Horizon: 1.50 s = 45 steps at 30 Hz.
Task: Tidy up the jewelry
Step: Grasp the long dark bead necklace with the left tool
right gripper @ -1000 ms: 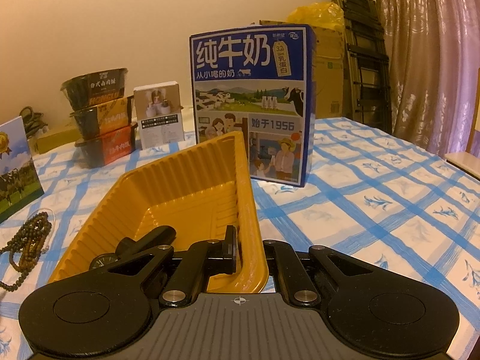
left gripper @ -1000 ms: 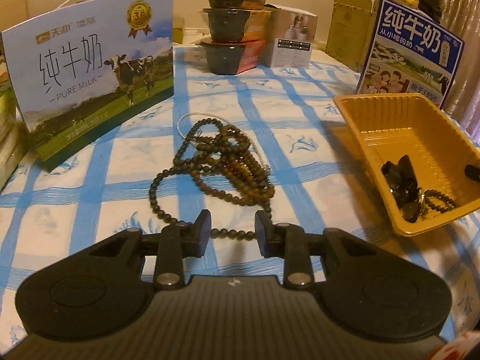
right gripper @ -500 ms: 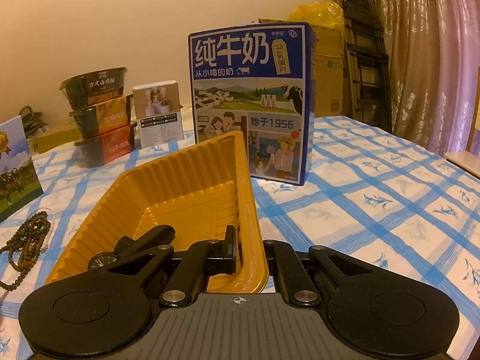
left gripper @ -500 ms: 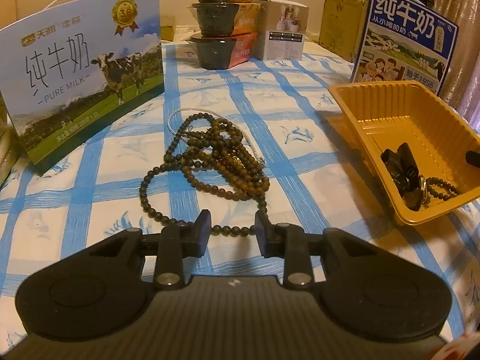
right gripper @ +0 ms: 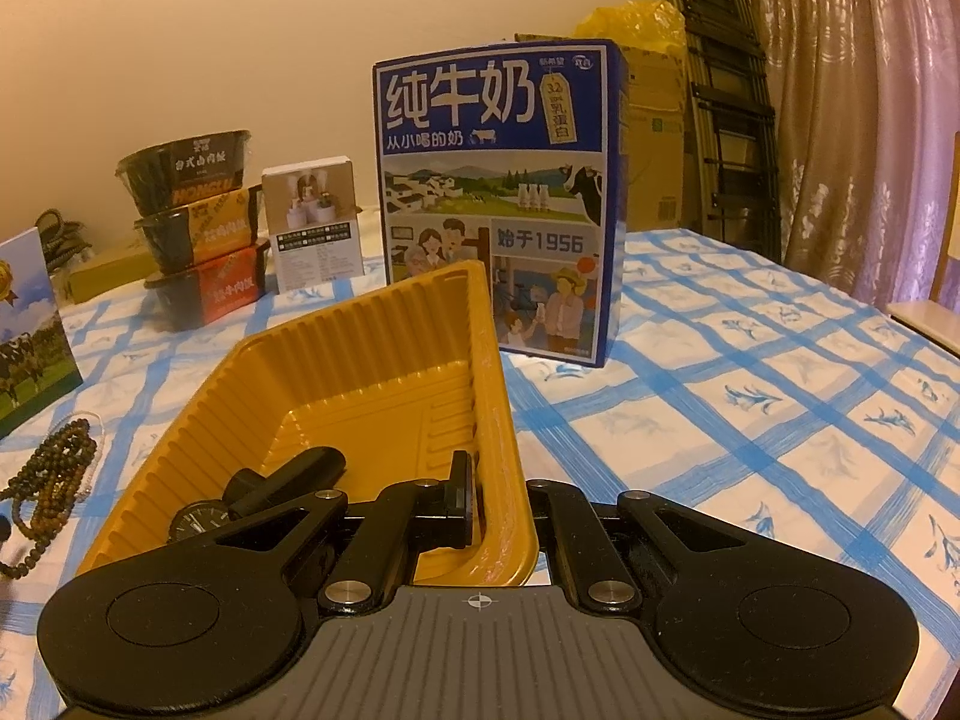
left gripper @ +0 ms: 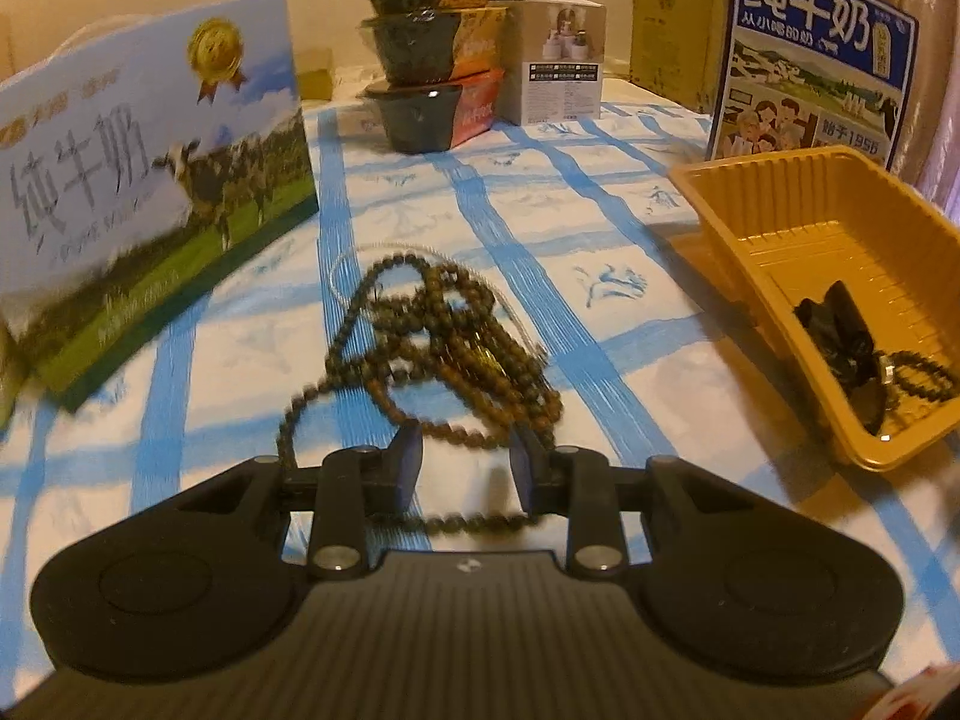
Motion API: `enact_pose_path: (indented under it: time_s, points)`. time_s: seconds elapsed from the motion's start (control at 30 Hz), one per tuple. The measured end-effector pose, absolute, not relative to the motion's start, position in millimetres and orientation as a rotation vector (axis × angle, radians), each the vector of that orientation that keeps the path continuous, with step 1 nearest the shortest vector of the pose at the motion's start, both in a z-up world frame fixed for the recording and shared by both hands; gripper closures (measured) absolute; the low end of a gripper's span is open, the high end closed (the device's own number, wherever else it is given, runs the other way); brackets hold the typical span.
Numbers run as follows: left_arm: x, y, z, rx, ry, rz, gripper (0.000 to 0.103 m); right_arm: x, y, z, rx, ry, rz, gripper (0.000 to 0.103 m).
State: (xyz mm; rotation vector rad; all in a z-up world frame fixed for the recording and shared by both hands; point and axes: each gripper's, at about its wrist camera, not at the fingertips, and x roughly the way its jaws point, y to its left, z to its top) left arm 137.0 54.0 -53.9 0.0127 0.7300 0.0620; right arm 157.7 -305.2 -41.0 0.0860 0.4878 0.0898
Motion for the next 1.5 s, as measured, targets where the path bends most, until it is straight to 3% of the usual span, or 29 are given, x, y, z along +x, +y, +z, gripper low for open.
enact_pose_path:
  time_s: [0.73, 1.5]
  points:
    - [205, 71, -75, 0.324, 0.684, 0.005, 0.073, 161, -309, -48, 0.074, 0.500, 0.079, 0.097]
    - [204, 72, -76, 0.476, 0.690, -0.055, 0.073, 163, -311, -51, 0.075, 0.505, 0.078, 0.097]
